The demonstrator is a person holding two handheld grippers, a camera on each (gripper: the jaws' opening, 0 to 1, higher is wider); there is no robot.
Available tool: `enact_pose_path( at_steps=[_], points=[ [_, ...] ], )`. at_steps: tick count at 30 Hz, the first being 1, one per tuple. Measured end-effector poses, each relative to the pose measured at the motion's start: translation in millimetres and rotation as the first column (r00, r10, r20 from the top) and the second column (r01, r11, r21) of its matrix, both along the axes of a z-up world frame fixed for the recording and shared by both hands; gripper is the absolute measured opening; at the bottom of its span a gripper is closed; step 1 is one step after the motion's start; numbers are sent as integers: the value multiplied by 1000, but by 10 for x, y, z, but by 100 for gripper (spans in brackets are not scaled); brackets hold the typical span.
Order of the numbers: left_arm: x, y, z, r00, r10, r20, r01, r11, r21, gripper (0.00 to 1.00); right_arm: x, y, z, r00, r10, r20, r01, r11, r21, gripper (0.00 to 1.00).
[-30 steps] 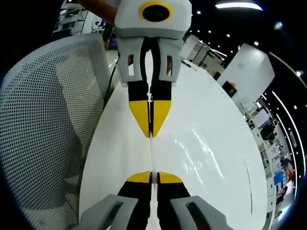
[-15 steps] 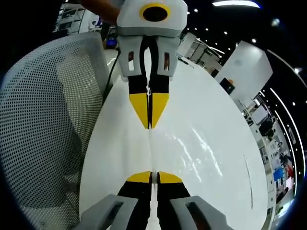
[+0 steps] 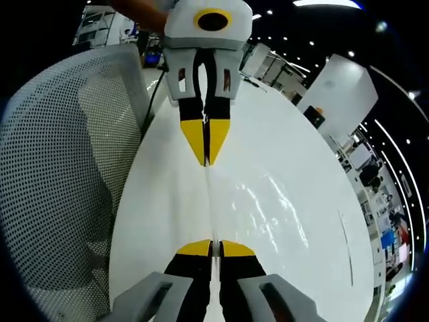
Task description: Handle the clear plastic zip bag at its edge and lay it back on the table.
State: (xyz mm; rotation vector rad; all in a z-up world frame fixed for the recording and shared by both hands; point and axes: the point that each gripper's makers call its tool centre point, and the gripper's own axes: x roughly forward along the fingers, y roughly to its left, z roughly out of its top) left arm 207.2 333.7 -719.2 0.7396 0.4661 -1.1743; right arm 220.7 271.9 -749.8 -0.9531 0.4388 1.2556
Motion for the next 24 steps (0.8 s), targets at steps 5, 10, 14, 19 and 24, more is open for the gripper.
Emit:
enact_pose_path(
  at_steps=[5, 10, 14, 19, 24],
  points=[
    [9, 14, -5, 1000, 3, -1, -3, 1000, 0, 0, -1, -28, 0, 1000, -7, 1, 7, 1000, 0, 0],
    [23, 61, -18, 1000, 9, -2, -9, 1000, 8, 0, 6, -96, -19, 1000, -21, 2, 21, 1000, -9, 0],
    [45, 254, -72, 999, 43, -10, -43, 998, 45, 0, 48, -315, -79, 998, -63, -15, 62, 997, -34, 0],
    [73, 275, -8, 998, 66, -14, -66, 998, 3, 0, 92, -207, 56, 999, -52, 13, 52, 999, -4, 0],
    [89, 163, 56, 999, 44, 22, -44, 999, -3, 0, 121, -157, 8, 999, -40, 12, 40, 999, -16, 0]
  ],
)
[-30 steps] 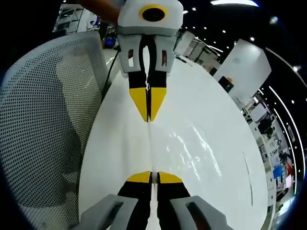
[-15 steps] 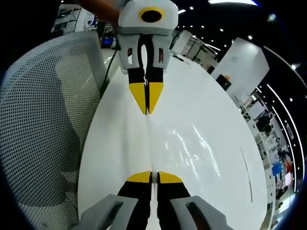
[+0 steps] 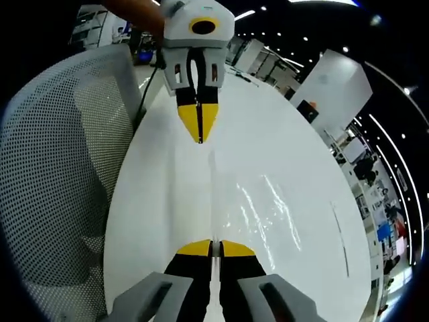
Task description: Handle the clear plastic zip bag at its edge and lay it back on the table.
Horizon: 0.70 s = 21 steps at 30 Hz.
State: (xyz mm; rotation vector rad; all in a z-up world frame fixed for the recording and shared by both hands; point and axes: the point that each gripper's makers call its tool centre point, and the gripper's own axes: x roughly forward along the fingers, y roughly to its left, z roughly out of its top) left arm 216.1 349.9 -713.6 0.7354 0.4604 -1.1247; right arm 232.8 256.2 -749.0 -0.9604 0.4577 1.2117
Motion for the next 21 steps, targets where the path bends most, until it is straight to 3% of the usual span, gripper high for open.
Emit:
enact_pose_path(
  at_steps=[5, 9, 21],
  points=[
    [35, -37, 17, 1000, -4, 13, 5, 1000, -8, 0, -31, -6, 18, 1000, 9, 0, -9, 1000, -9, 0],
    [52, -127, 71, 1000, -9, 15, 10, 999, -40, 10, -37, -26, 4, 1000, 6, -1, -6, 1000, -12, 0],
    [34, -322, 28, 997, -69, 21, 69, 998, -5, 9, -66, -16, 6, 1000, 4, -3, -4, 1000, -9, 0]
  ],
)
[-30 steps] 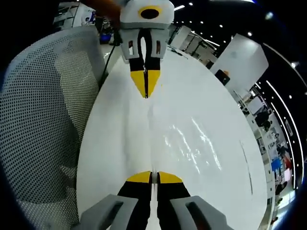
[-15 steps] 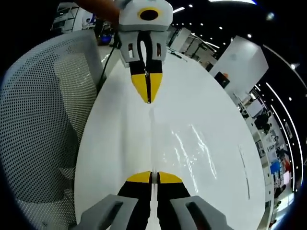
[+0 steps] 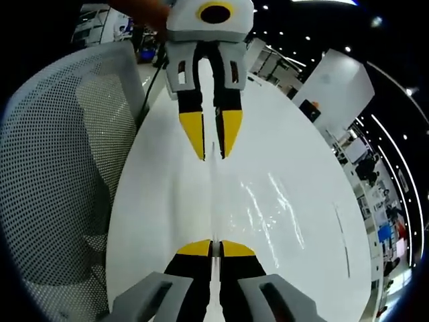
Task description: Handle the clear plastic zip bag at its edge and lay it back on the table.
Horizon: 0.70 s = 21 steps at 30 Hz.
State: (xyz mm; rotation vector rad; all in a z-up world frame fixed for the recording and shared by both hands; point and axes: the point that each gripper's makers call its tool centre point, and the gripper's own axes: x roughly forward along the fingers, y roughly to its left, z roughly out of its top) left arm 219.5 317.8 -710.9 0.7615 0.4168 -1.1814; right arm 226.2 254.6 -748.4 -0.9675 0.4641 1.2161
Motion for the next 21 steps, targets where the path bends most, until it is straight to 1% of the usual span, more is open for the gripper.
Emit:
enact_pose_path(
  at_steps=[5, 10, 16, 19, 21],
  points=[
    [15, -52, -14, 1000, -5, -1, 5, 1000, 5, 8, -8, 27, 11, 1000, 7, 2, -7, 1000, 3, 0],
    [39, -88, -35, 1000, -6, 8, 6, 1000, 26, 7, 1, 63, 13, 1000, 7, 1, -7, 1000, 10, 0],
    [30, -88, -93, 1000, -20, 17, 19, 998, 62, 0, -16, 109, 32, 1000, 2, -5, -2, 1000, 25, 0],
    [20, -77, -110, 999, -31, 29, 28, 996, 80, 0, -31, 118, 55, 1000, 2, -7, -2, 1000, 25, 0],
    [20, -74, -113, 999, -35, 31, 33, 996, 78, 0, -34, 116, 63, 1000, 1, -8, -1, 1000, 26, 0]
  ],
)
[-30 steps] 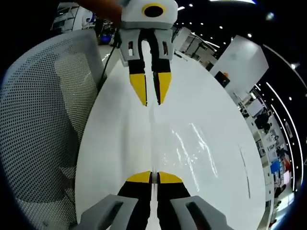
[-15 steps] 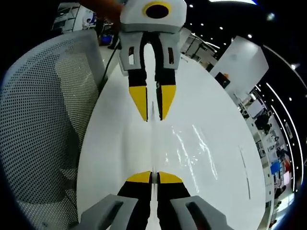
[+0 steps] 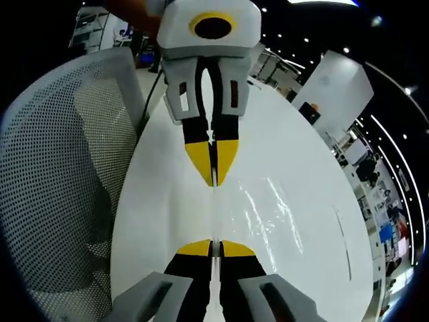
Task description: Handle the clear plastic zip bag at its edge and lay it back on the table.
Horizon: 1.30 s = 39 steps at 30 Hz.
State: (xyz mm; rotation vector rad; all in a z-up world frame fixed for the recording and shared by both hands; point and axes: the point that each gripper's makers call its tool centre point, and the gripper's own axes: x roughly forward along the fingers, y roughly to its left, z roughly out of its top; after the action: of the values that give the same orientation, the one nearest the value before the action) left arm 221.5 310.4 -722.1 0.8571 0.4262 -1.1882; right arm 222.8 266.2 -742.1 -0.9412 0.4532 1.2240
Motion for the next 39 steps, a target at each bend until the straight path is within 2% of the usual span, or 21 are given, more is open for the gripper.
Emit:
enact_pose_path(
  at_steps=[11, 31, 39],
  points=[
    [-13, -15, 26, 1000, 8, -5, -8, 1000, -26, 0, 24, -4, 32, 1000, -21, 7, 20, 1000, 19, 0],
    [0, 45, 52, 1000, 21, -15, -22, 1000, -21, 0, 39, -42, 8, 999, -32, 11, 32, 999, 16, 0],
    [15, 86, 62, 999, 32, -18, -32, 999, -23, 0, 84, -148, -24, 999, -51, 10, 51, 999, 9, 0]
  ],
)
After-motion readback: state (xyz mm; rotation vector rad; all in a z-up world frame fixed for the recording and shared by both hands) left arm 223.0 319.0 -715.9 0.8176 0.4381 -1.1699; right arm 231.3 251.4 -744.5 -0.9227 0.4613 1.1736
